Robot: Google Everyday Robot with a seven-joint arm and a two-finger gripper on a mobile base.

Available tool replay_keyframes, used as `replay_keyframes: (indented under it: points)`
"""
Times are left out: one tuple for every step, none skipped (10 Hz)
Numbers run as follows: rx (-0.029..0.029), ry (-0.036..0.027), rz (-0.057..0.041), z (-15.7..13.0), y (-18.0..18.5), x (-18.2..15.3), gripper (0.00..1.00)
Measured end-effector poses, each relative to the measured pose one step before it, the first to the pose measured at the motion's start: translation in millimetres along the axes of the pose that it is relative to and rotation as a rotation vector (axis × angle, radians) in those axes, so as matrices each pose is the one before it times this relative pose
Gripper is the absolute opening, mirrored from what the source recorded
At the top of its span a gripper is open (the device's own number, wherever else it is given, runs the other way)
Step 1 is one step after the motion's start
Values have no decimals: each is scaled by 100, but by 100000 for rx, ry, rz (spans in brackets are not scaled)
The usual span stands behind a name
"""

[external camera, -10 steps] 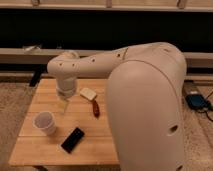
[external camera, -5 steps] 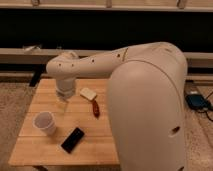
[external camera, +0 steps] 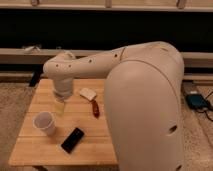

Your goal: Pick up the ceramic cup

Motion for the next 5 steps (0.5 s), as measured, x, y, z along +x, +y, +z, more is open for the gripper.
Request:
replay_keyframes:
  points:
    - [-256, 587, -1311, 261, 282, -798, 80]
    - [-582, -300, -1629, 425, 415, -1454, 80]
    - [-803, 220, -1527, 461, 275, -969, 80]
    - [-653, 365, -911, 406, 8, -570, 80]
    - [-591, 192, -844, 397, 26, -584, 80]
